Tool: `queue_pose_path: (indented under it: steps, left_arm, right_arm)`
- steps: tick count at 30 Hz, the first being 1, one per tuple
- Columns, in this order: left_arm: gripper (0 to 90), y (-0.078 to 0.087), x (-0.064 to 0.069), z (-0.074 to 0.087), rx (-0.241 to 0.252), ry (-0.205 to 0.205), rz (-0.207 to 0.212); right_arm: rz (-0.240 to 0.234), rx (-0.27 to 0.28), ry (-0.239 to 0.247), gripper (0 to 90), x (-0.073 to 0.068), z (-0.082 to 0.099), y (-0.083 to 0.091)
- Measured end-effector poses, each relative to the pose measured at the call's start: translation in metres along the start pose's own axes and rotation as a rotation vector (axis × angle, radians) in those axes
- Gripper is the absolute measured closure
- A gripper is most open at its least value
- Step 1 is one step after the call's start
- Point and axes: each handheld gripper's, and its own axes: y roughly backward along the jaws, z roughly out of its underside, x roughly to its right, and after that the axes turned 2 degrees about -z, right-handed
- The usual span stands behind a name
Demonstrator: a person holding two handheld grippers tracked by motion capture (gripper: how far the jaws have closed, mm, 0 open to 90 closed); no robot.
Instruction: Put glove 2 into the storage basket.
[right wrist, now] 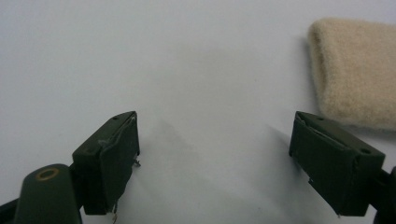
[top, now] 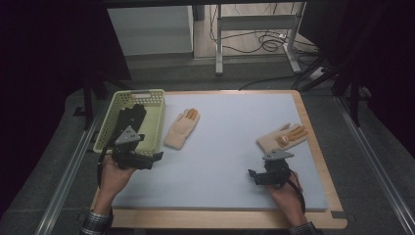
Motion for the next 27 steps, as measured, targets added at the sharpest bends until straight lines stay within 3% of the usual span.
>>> queue_pose_path:
  steps: [7, 13, 22, 24, 27]
  left_arm:
    - [2.3, -0.008, 0.028, 0.014, -0.004, -0.04, 0.035]
    - [2.3, -0.028, 0.045, 0.035, -0.043, -0.057, 0.042]
    - [2.5, -0.057, 0.048, 0.063, -0.153, -0.048, 0.033]
    - [2.3, -0.06, 0.049, 0.066, -0.179, -0.059, 0.008]
    - [2.3, -0.064, 0.046, 0.071, -0.193, -0.02, 0.023]
  right_arm:
    - [-0.001, -0.003, -0.003, 15.7, 0.0, 0.0, 0.0]
    - [-0.002, -0.007, -0.001, 15.6, 0.0, -0.001, 0.0]
    - [0.001, -0.01, -0.013, 15.5, 0.0, -0.001, 0.0]
    - [0.01, -0.011, -0.023, 15.3, -0.001, -0.002, -0.001]
    - [0.015, -0.011, -0.022, 14.9, -0.002, -0.002, -0.001]
